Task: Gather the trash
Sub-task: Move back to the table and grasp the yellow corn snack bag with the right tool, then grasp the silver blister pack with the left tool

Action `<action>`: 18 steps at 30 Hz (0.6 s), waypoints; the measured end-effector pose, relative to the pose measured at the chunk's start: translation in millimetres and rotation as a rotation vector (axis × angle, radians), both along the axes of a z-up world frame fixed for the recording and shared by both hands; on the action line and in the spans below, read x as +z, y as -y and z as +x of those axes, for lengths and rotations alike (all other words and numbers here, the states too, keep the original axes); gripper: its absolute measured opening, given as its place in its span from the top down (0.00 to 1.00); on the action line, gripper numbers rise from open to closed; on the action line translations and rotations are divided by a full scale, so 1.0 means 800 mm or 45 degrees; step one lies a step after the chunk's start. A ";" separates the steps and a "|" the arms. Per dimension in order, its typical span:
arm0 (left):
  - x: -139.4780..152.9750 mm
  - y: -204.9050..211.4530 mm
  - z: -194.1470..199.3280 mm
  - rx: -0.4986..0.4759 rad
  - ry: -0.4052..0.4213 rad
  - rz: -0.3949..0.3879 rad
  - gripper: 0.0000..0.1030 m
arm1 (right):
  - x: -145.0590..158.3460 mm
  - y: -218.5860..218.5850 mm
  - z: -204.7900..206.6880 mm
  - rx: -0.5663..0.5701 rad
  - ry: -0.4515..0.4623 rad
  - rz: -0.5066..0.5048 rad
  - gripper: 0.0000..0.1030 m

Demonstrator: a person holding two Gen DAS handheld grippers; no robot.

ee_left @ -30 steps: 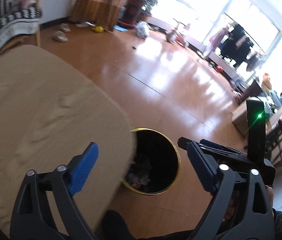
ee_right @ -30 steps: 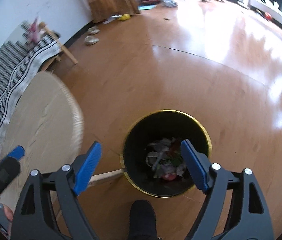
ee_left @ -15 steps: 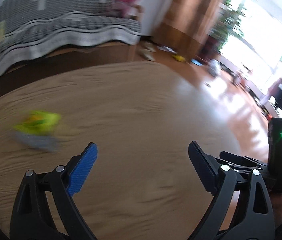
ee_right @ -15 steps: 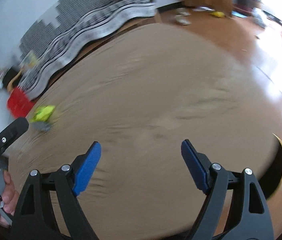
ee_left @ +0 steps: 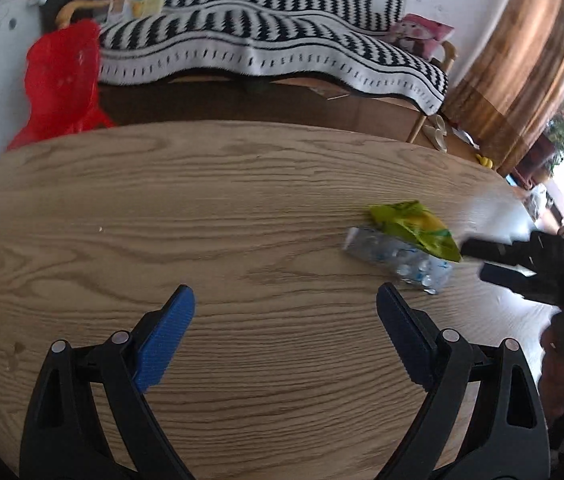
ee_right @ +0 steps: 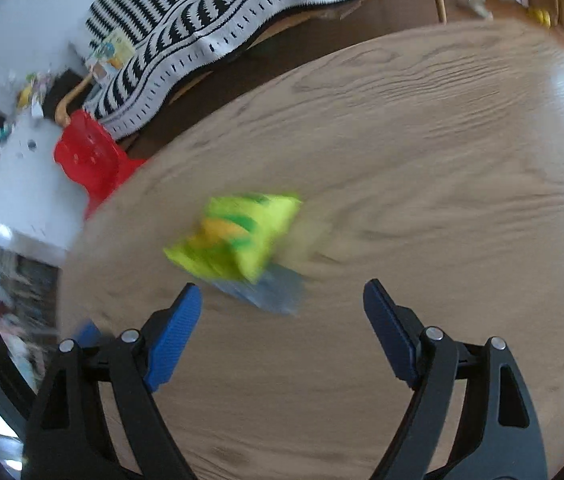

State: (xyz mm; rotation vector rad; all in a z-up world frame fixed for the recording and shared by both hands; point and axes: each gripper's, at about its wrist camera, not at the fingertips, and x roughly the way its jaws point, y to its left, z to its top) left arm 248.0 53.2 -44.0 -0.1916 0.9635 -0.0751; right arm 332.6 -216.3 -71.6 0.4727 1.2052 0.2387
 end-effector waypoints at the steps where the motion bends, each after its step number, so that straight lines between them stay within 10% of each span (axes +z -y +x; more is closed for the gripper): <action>1: -0.002 -0.007 0.005 0.007 -0.012 -0.018 0.13 | -0.001 -0.008 0.012 -0.005 -0.017 0.012 0.22; 7: -0.014 -0.002 0.025 0.010 -0.064 -0.065 0.13 | -0.006 -0.062 0.058 0.045 -0.089 -0.024 0.22; 10: -0.019 0.014 0.019 -0.005 -0.081 -0.067 0.13 | -0.011 -0.071 0.063 0.057 -0.103 -0.078 0.53; 18: -0.026 0.051 0.030 -0.016 -0.114 -0.049 0.13 | 0.029 -0.013 0.021 0.019 0.074 -0.051 0.62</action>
